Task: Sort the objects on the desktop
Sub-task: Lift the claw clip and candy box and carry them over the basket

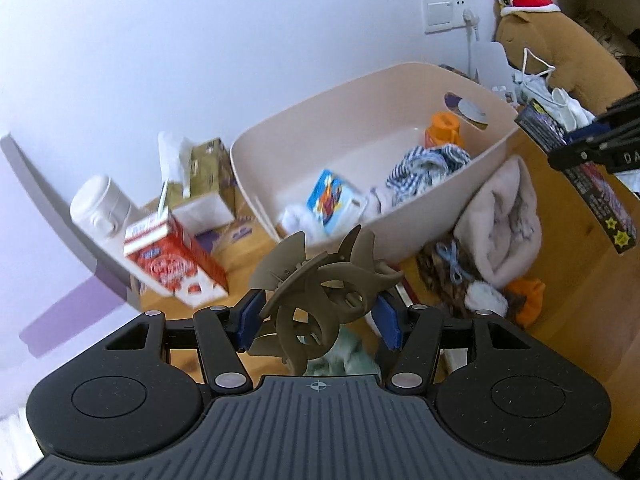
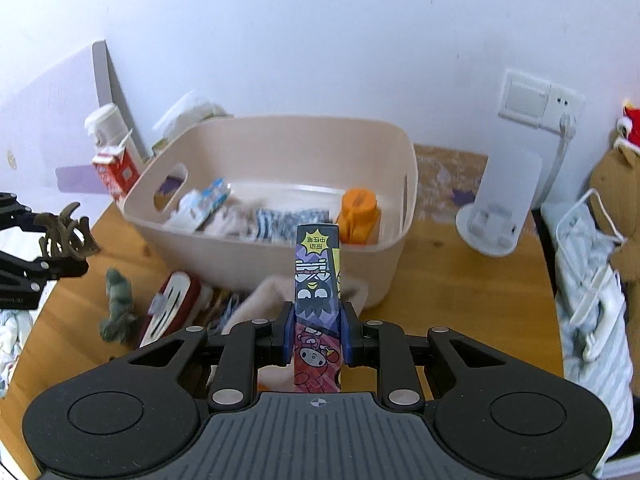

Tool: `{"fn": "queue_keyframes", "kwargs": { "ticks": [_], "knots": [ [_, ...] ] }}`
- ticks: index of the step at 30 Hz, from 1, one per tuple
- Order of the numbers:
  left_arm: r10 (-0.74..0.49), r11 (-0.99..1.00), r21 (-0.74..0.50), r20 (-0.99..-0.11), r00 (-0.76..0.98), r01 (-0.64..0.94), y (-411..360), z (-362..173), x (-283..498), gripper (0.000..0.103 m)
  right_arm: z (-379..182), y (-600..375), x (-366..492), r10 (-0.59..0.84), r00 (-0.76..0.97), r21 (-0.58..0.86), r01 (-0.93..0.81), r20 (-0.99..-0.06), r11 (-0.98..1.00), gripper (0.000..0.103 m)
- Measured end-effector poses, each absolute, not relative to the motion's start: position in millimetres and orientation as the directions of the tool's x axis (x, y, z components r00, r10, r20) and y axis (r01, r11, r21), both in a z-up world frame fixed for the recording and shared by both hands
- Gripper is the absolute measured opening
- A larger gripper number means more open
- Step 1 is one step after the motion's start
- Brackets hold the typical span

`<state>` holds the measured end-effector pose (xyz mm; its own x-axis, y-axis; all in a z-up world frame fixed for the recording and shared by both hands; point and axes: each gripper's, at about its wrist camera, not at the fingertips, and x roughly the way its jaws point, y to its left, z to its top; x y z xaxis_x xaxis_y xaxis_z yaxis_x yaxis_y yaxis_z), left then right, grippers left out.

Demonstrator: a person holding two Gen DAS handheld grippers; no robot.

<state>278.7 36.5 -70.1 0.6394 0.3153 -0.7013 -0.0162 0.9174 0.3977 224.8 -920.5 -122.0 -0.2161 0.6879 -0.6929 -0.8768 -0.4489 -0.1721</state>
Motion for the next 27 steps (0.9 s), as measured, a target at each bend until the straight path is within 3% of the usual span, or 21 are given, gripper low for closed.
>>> {"fn": "queue_keyframes", "kwargs": {
  "ticks": [17, 27],
  "knots": [
    [0.321, 0.906, 0.423, -0.642, 0.696, -0.026, 16.5, -45.9, 351.5, 0.059, -80.1, -864.8, 216.8, 0.734, -0.274, -0.2, -0.85, -0.622, -0.487, 0.021],
    [0.334, 0.922, 0.376, -0.647, 0.685, -0.094, 12.9, -49.6, 392.4, 0.06, -70.6, -829.4, 205.2, 0.734, -0.32, -0.191, -0.833, -0.599, -0.519, 0.021]
  ]
}}
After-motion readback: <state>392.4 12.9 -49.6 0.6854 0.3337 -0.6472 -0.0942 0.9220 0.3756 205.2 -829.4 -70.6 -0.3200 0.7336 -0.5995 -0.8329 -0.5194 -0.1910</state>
